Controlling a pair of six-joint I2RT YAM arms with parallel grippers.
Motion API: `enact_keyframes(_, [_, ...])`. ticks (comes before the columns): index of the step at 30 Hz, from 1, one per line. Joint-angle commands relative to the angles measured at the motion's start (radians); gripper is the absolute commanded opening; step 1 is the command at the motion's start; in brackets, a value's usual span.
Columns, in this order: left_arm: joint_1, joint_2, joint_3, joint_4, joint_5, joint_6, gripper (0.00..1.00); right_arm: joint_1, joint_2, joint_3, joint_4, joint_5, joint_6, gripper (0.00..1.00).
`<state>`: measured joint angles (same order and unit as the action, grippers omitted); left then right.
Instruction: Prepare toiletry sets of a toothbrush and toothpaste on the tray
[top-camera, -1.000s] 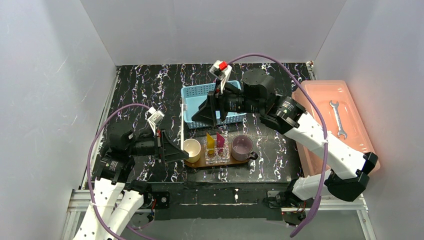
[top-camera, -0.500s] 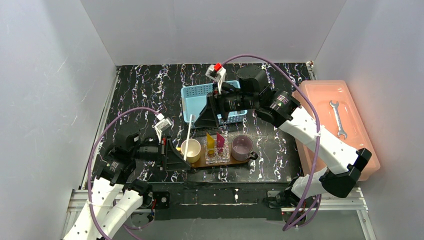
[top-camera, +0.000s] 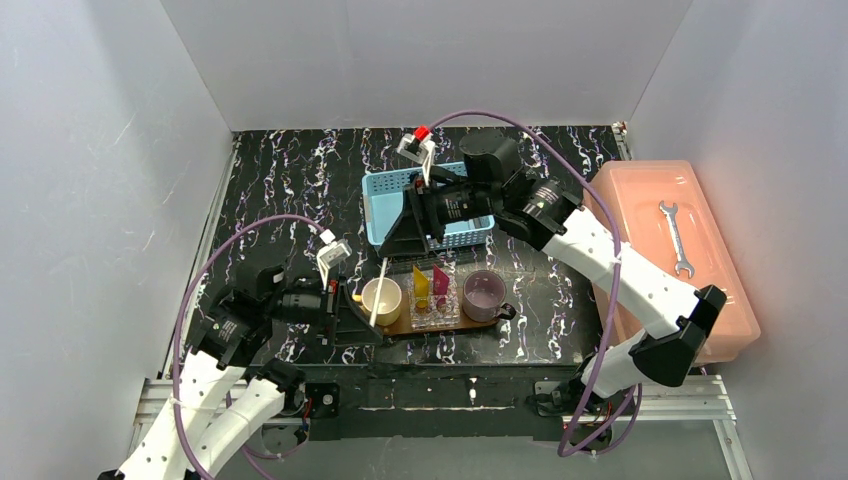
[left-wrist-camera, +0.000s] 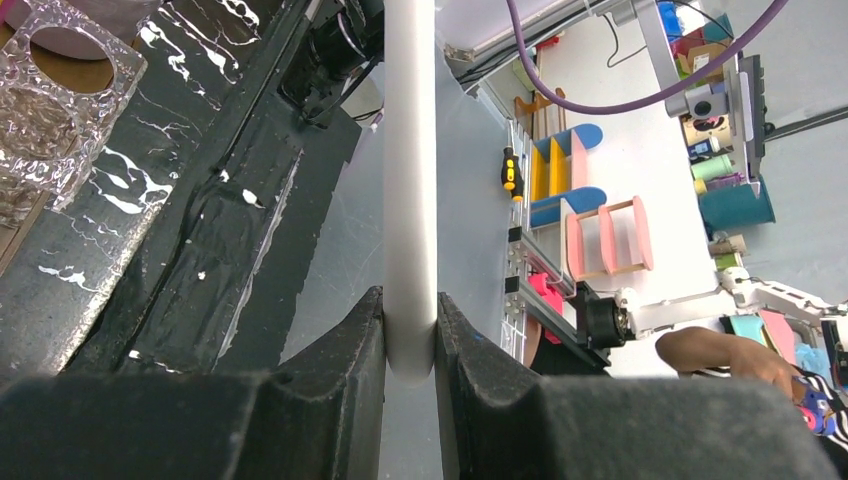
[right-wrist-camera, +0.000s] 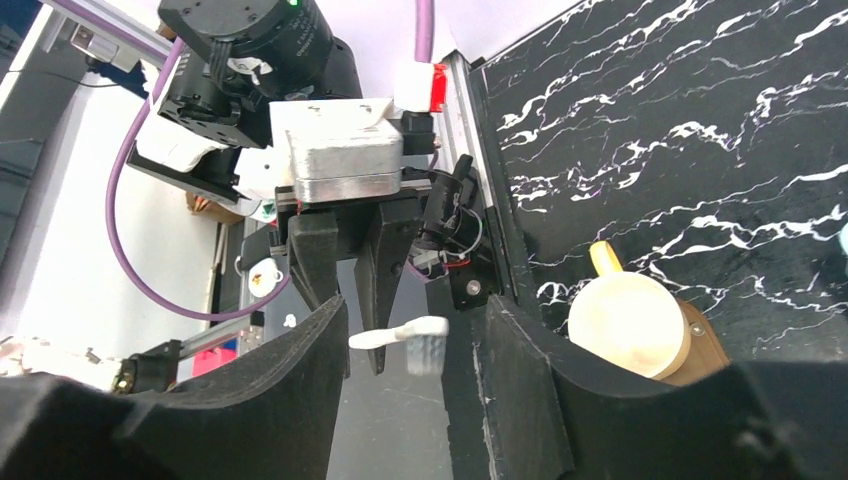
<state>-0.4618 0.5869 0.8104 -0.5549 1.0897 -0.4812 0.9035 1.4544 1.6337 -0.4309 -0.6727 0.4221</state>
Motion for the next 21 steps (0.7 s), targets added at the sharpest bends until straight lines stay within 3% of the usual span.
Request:
enact_keyframes(1, [-0.022,0.002,0.039,-0.035,-0.015,0.043,0.0,-0.003,0.013,0.019,0.044,-0.047,0.032,0.58])
enact_keyframes(9, [-0.04,-0.002,0.046,-0.058,-0.038,0.062,0.0,-0.003,0.015,0.005,0.064,-0.077,0.047,0.42])
enact_keyframes(21, [-0.046,-0.006,0.052,-0.072,-0.053,0.075,0.0,-0.003,0.006,-0.029,0.052,-0.084,0.044,0.41])
